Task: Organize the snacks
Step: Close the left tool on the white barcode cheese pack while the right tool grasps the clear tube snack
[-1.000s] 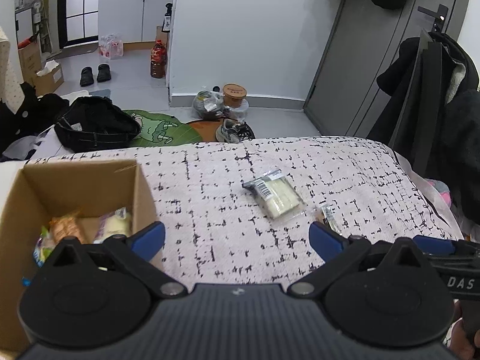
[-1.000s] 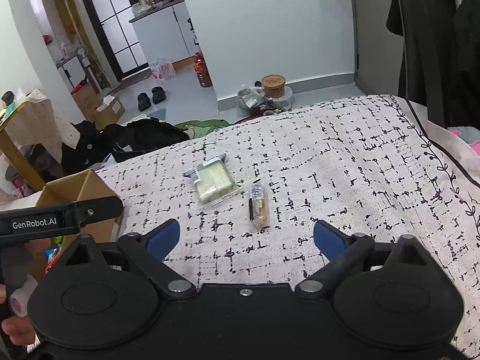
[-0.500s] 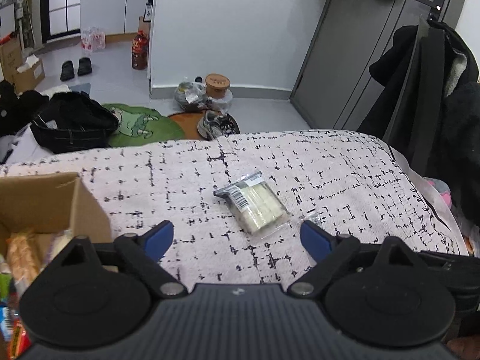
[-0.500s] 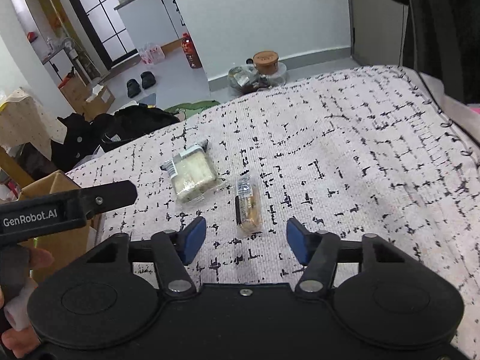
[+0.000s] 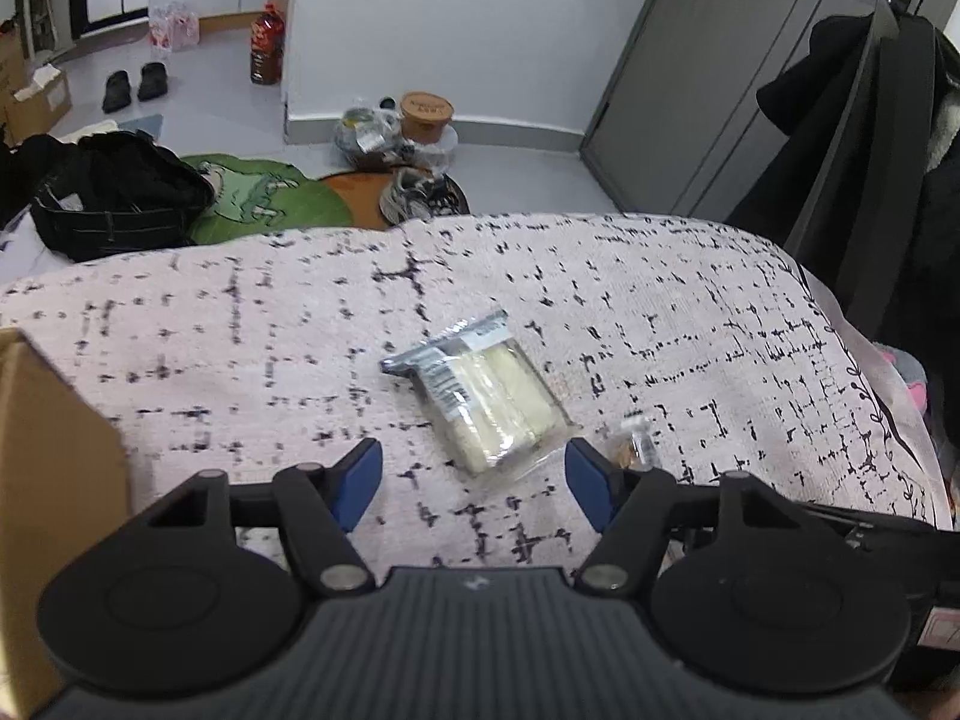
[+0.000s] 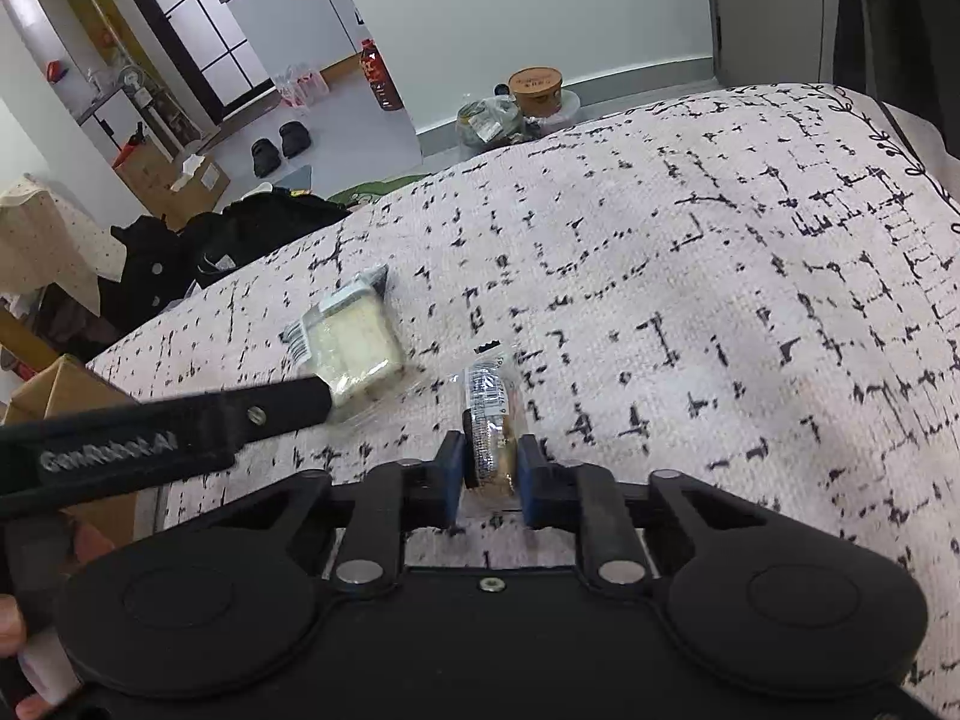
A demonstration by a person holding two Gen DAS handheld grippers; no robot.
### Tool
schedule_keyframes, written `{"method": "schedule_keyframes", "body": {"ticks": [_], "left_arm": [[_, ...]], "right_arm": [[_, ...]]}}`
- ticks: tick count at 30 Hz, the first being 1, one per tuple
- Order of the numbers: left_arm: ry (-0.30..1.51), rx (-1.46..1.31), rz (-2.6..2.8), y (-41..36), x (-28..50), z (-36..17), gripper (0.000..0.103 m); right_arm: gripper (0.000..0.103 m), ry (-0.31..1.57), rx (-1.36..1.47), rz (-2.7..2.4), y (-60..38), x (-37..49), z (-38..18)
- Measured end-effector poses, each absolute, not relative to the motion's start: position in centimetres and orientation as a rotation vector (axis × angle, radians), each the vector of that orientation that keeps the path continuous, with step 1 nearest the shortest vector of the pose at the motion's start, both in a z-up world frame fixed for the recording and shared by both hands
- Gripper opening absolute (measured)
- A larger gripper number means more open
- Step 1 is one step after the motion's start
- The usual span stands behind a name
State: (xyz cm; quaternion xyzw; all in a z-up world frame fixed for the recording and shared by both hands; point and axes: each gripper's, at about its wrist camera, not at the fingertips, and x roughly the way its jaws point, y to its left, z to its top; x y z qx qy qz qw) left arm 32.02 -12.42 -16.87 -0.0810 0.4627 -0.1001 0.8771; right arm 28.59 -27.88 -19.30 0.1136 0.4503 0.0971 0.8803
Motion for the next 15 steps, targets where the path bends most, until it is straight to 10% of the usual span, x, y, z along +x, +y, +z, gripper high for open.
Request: {"method": "schedule_keyframes", "body": {"ticks": [15], "left_arm": [[1.005, -0.163, -0.154, -15.0, 36.0, -18.5, 0.068]], "right_arm": [[0.018, 0.925, 0.32, 0.178, -30.9, 29.6, -19.3]]}}
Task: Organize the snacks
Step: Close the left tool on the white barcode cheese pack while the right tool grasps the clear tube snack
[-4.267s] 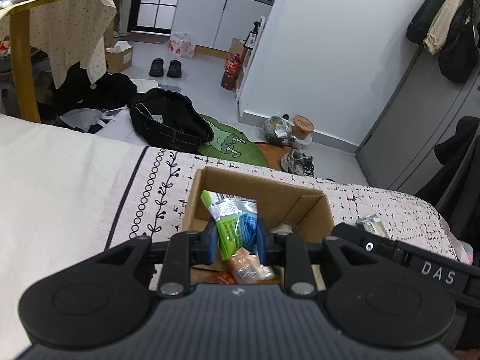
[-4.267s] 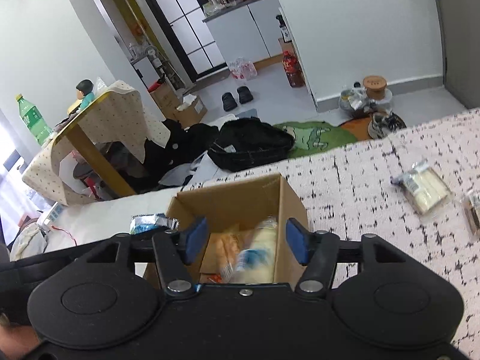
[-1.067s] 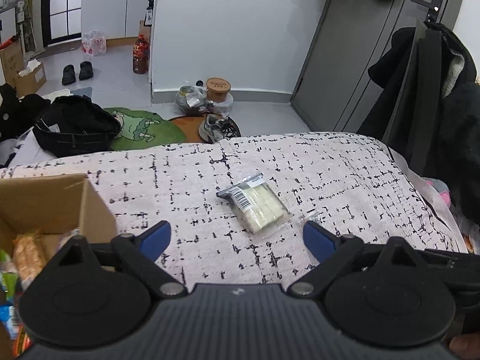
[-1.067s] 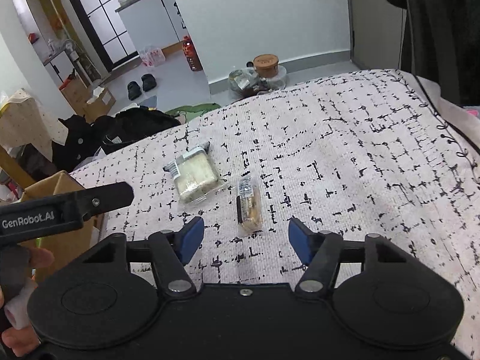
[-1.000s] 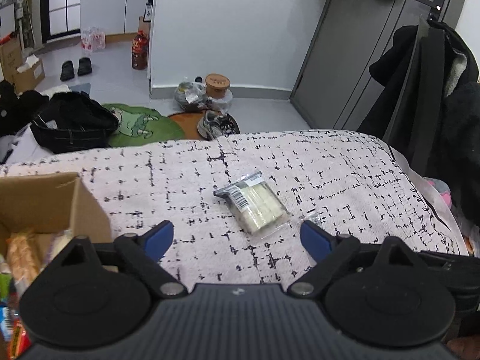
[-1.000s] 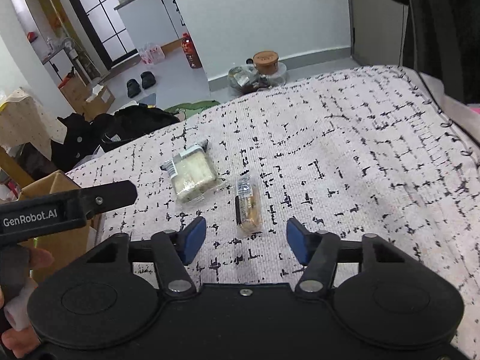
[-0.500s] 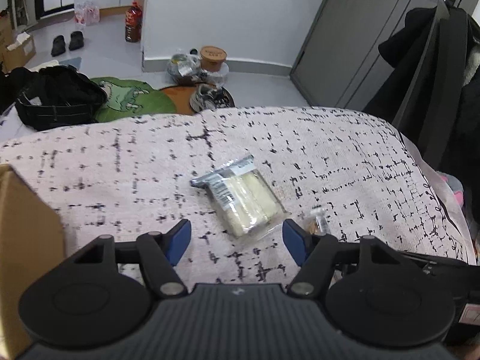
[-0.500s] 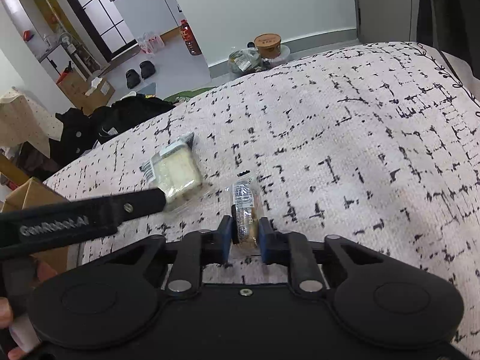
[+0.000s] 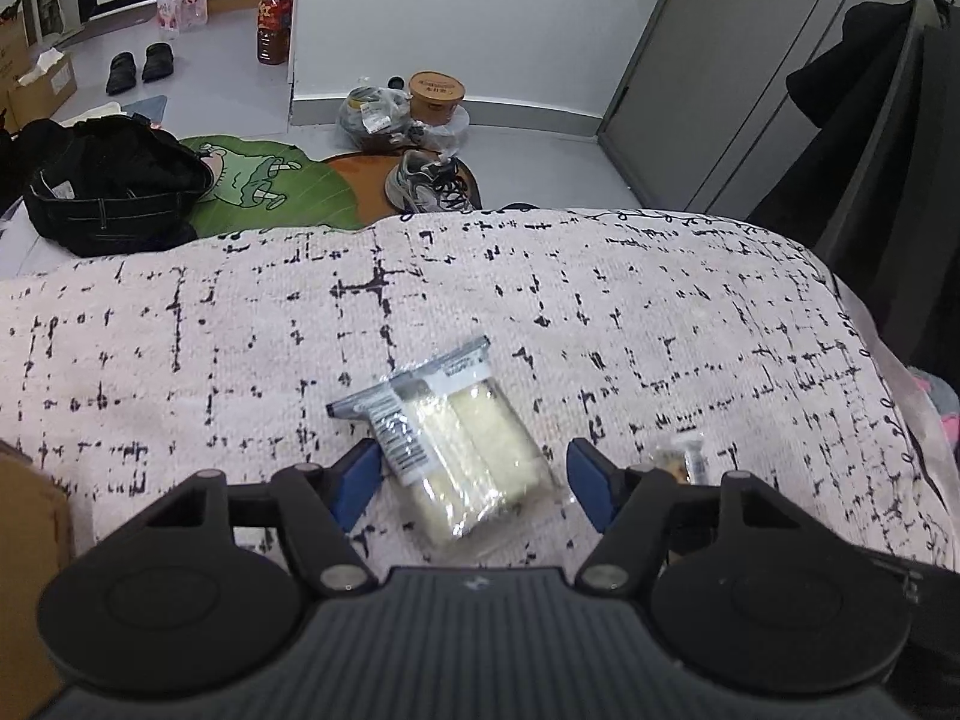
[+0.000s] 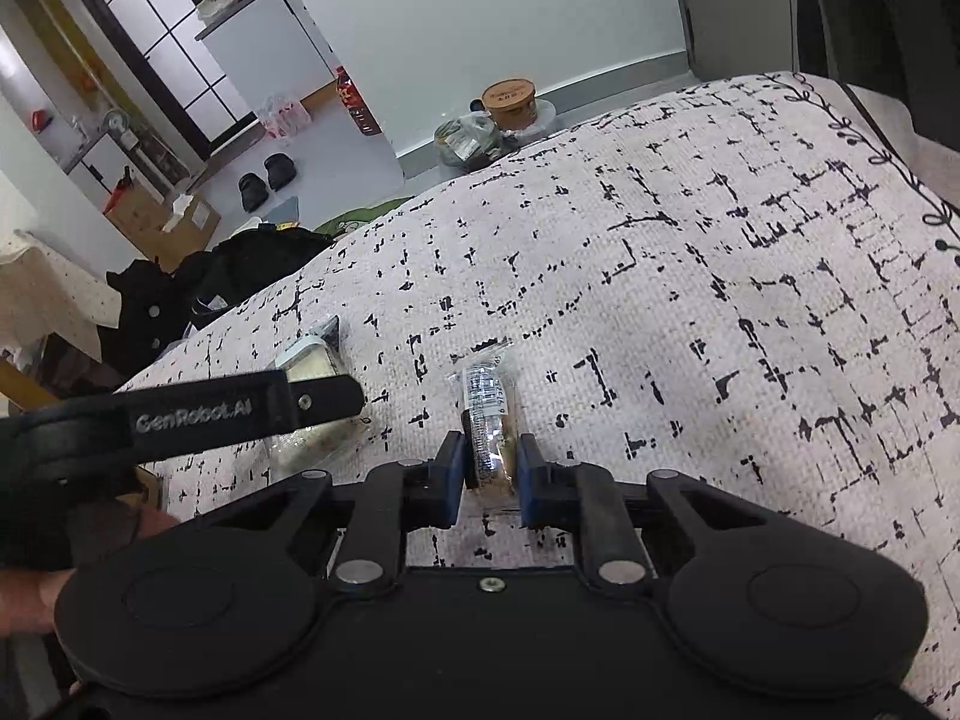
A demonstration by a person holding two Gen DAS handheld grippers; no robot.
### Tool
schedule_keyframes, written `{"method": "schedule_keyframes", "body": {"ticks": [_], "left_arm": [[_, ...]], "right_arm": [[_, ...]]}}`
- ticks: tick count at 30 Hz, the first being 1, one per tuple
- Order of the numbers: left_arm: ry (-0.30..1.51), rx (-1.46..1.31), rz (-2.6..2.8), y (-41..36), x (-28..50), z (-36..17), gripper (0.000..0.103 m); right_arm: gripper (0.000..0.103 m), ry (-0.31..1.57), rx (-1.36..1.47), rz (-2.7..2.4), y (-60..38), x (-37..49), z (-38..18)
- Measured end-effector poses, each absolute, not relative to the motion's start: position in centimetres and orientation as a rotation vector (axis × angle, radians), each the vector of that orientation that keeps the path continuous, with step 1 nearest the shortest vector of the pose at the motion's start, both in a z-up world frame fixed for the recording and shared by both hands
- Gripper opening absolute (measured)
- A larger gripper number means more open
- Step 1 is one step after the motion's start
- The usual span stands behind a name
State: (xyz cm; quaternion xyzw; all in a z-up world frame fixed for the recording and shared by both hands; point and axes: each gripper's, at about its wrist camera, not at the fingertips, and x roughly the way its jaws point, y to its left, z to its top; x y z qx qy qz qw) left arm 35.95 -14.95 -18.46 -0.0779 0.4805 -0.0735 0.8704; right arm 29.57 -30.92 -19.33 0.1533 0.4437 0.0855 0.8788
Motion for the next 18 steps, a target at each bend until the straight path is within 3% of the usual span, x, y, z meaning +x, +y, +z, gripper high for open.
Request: {"method": "schedule_keyframes", "body": {"ticks": [9, 14, 18], "left_arm": [[1.001, -0.108, -0.125, -15.3, 37.0, -19.5, 0.066], [0.996, -0.047, -0.115, -15.5, 36.2, -19.3, 0.049], [1.0, -0.021, -0.132, -15.0, 35.0, -18.8, 0.046]], "right_arm": [[0.018, 0.923, 0.318, 0.152, -30.5, 29.4, -19.5], [0.018, 0.928, 0.327, 0.136, -30.4, 29.2, -19.3], [0.018, 0.924, 0.34, 0.123, -30.2, 28.5, -19.0]]}}
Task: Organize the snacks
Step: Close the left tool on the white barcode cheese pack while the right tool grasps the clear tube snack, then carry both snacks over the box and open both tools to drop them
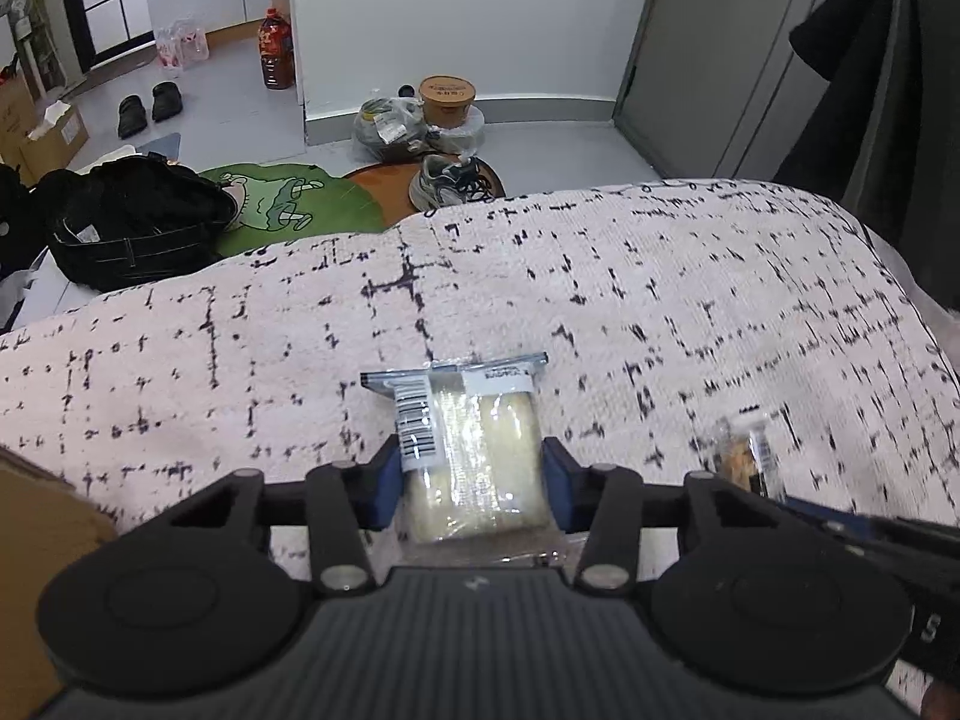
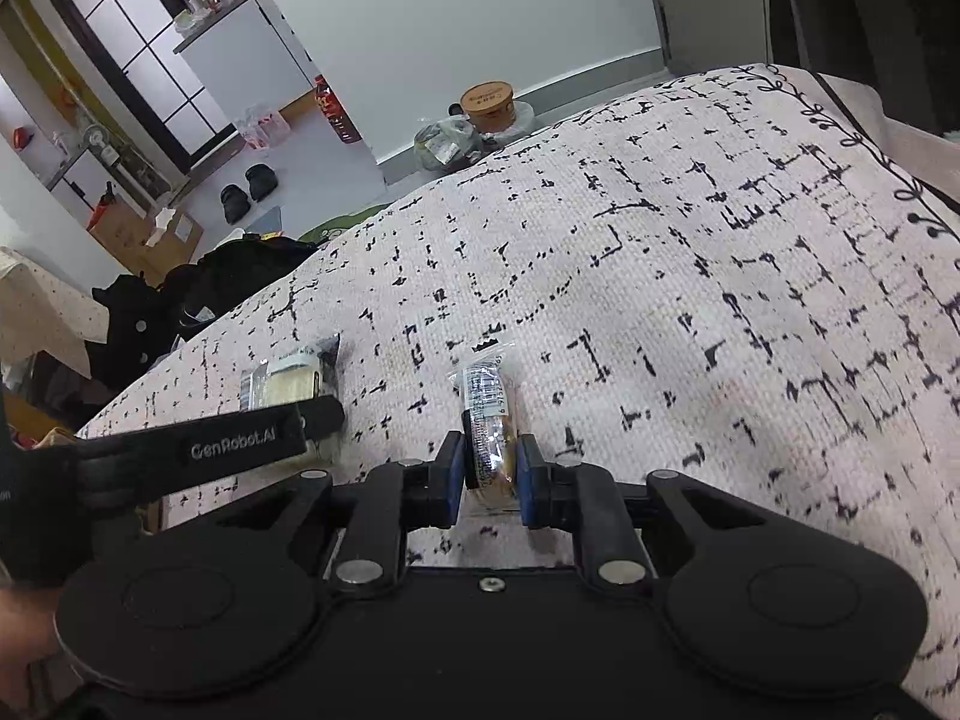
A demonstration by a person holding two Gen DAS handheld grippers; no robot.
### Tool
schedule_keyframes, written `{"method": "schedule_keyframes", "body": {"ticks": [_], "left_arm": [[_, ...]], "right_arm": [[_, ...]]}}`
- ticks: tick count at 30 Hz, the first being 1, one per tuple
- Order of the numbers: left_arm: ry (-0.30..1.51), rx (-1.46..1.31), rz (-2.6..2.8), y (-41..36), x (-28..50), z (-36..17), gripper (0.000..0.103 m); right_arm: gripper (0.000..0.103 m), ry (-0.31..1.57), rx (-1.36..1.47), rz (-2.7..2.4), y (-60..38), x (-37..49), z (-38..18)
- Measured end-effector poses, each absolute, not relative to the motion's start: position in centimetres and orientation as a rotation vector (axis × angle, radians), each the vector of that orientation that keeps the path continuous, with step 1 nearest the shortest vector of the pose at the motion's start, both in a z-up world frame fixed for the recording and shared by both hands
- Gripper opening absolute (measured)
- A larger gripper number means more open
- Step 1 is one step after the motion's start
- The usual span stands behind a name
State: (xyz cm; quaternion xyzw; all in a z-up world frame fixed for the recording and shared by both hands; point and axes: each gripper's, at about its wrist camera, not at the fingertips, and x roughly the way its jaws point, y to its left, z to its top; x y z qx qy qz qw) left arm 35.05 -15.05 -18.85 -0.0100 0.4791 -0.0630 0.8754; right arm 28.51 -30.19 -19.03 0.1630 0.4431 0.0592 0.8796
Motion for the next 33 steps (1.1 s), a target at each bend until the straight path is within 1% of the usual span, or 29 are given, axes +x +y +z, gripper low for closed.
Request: {"method": "schedule_keyframes", "body": {"ticks": [6, 13, 24, 33], "left_arm": [[0.983, -0.016, -0.16, -14.1, 33.1, -17.6, 0.045], [0.929, -0.038, -0.18, -11.9, 31.0, -14.5, 0.045], [0.86, -0.04, -0.122, -5.0, 25.8, -9.5, 0.045], [0.802, -0.088, -0.065, 0.3, 21.1, -7.1, 0.045]], "right_arm": [[0.018, 0.905, 0.354, 0.122, -29.5, 27.2, -18.4], [0.018, 0.872, 0.343, 0.154, -28.0, 26.2, -16.3], [0.018, 0.837, 0.274, 0.238, -23.7, 24.6, -13.4], [0.018, 0.77, 0.3, 0.336, -20.0, 22.5, -11.4]]}}
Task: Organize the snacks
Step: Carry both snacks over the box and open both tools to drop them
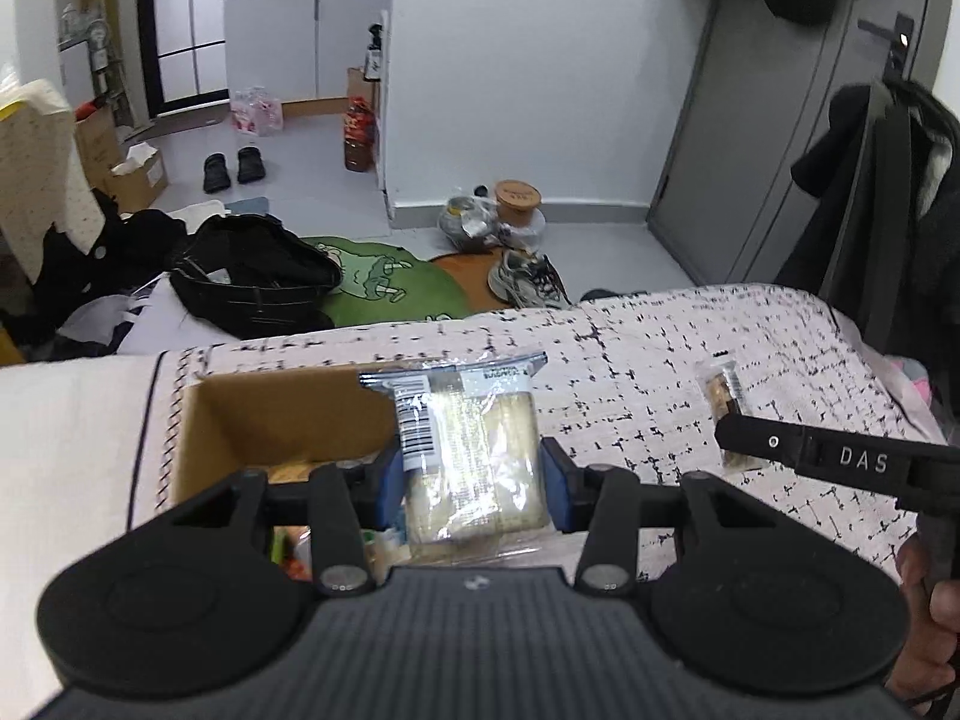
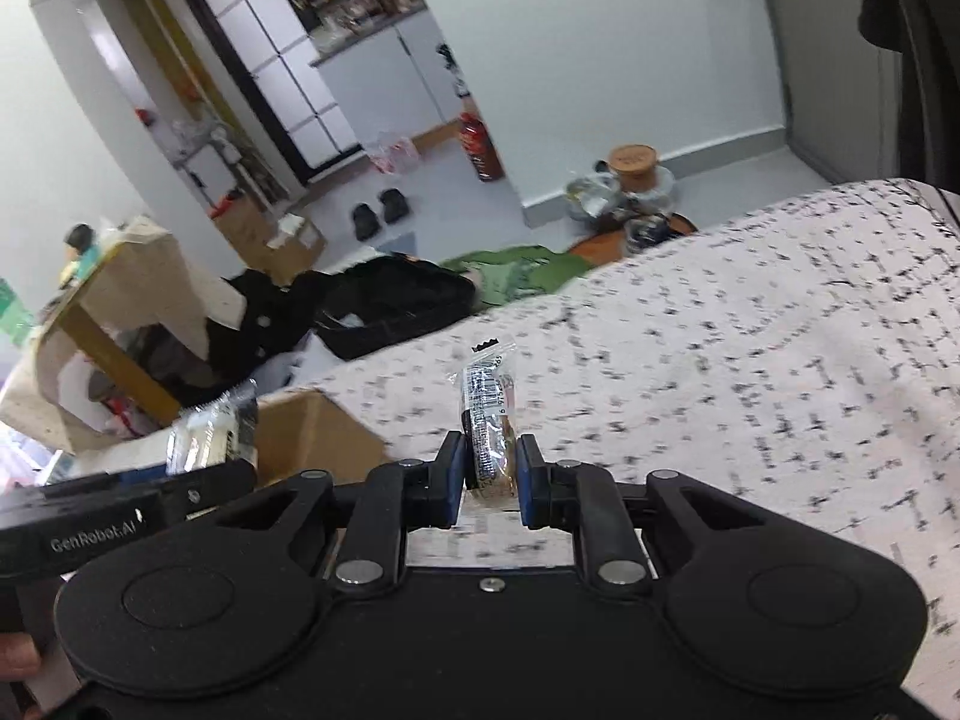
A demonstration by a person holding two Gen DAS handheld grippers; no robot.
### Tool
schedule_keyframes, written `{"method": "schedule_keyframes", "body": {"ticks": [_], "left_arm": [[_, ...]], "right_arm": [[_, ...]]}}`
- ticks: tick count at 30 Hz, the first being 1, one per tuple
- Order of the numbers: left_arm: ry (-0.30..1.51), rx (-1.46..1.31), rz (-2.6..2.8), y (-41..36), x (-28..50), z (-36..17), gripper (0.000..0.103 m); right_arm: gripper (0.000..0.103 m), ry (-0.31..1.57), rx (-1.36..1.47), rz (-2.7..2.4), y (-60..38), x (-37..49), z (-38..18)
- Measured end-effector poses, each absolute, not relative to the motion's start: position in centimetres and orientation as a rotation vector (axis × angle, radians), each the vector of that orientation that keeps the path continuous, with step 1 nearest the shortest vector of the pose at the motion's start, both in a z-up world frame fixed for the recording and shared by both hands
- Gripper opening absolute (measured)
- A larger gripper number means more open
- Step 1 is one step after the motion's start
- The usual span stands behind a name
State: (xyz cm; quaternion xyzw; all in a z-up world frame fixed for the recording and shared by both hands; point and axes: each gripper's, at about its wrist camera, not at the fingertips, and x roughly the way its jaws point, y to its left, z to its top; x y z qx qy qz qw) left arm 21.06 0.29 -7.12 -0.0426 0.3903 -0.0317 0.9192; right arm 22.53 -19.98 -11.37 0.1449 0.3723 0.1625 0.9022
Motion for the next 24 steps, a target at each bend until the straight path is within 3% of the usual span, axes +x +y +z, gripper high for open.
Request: {"method": "schedule_keyframes", "body": {"ticks": [24], "left_arm": [[0.773, -0.209, 0.007, 7.9, 16.5, -8.0, 0.045]], "right_arm": [[0.018, 0.741, 0.197, 0.471, -10.0, 18.9, -10.2]]}}
